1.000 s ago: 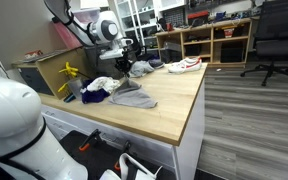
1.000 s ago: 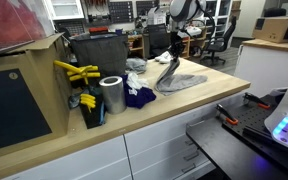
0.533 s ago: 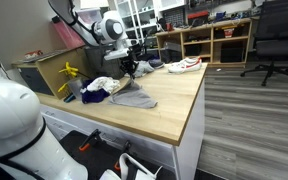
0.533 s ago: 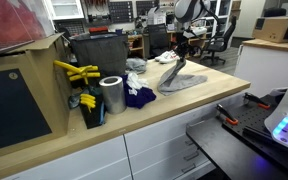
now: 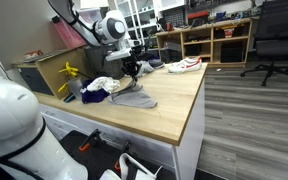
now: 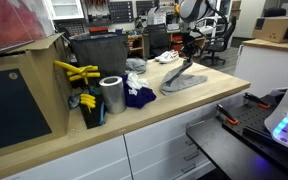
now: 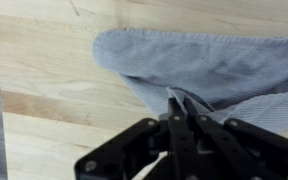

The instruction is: Fold the grey towel

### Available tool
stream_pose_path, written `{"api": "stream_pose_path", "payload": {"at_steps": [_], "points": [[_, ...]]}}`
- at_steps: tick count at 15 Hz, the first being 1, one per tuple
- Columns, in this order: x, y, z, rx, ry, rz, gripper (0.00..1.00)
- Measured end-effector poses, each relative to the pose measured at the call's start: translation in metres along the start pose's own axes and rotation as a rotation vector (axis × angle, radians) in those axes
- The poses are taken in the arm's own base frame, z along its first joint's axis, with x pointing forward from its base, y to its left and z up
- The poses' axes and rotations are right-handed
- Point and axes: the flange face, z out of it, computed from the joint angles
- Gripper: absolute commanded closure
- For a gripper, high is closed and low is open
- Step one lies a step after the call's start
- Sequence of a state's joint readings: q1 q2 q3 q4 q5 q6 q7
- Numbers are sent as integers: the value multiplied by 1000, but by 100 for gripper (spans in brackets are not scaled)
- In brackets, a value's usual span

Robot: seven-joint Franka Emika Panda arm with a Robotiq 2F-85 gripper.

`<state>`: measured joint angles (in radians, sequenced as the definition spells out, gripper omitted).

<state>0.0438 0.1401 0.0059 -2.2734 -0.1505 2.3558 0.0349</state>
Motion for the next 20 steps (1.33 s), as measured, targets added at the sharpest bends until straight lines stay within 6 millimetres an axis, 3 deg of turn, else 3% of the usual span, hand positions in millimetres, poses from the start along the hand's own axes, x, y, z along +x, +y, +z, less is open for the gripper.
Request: {"api": "stream_pose_path", "payload": {"at_steps": [7,11,12,13,15,20], "points": [[-20,31,-17,-62,-49,-30,98],[-24,51,-15,-112,-64,-38,98],[-25,54,-13,-124,-68,-44,93],[-25,55,-11,-135,-72,-54,68],[-26,56,-8,-153,-80,-72,61],[-27,55,-3,-170,-90,-91,24]]}}
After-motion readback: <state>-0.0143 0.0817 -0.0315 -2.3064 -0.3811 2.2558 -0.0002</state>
